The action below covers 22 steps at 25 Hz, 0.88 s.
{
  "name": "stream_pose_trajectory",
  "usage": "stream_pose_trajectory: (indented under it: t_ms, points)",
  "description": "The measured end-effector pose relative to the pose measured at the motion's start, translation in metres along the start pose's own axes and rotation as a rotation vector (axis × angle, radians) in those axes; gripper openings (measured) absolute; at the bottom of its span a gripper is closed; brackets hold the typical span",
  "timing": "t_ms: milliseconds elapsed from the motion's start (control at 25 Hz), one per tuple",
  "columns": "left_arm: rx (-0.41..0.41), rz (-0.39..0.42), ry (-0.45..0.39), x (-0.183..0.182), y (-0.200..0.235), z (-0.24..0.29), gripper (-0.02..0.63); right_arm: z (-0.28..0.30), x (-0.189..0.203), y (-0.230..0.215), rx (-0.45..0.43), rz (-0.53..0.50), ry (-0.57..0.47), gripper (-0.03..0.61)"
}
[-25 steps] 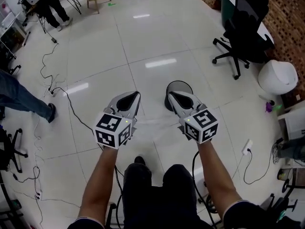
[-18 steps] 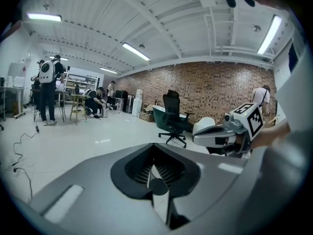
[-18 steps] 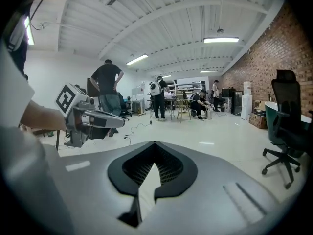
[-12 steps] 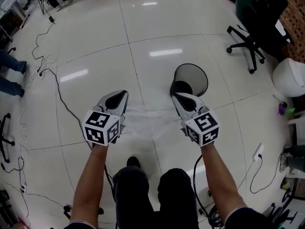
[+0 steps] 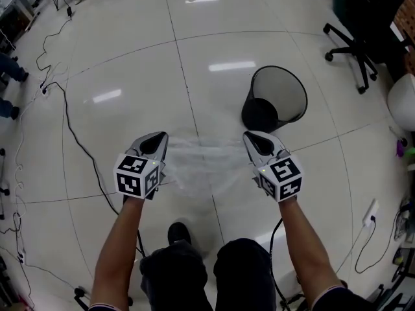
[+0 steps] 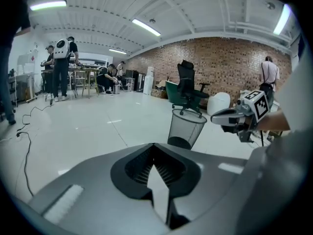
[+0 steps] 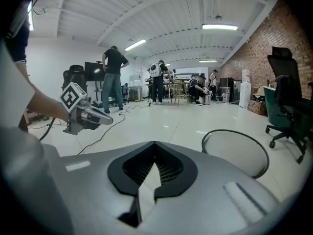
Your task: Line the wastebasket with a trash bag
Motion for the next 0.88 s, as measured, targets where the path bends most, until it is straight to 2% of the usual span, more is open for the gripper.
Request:
stream_pose_trajectory:
  t_ms: [160,400,480,600,680,880]
  points:
    - [-0.034,0.044,0.060,0.047,0.013,0.023,0.012,0.022,0.038,-0.005,-0.003,0.032,-0.002,0.002]
    - [-0.123,0.049,0.124,0.110,0.035,0.060,0.012,0.060,0.080,-0.003,-0.048,0.029,0.012,0.002]
    - [-0.134,0.058,0.141,0.128,0.042,0.073,0.034,0.070,0.090,-0.002,-0.058,0.018,0.017,0.002]
    - [-0.159,0.068,0.179,0.149,0.053,0.095,0.159,0.079,0.099,-0.003,-0.071,0.006,0.019,0.002]
    - [-0.165,0.063,0.227,0.161,0.059,0.106,0.194,0.081,0.103,-0.002,-0.078,0.005,0.015,0.002]
    - [-0.129,0.003,0.310,0.178,0.059,0.129,0.224,0.077,0.116,-0.009,-0.058,0.033,0.015,0.002]
Point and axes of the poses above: the fingertips, and each gripper's own axes: z forward along the fingers, y to its left, x out of its underside, the point moved 7 cm from there along -z, backward along the fingers, and after that the axes turned 12 degrees about -x, right-handed, at the moved point
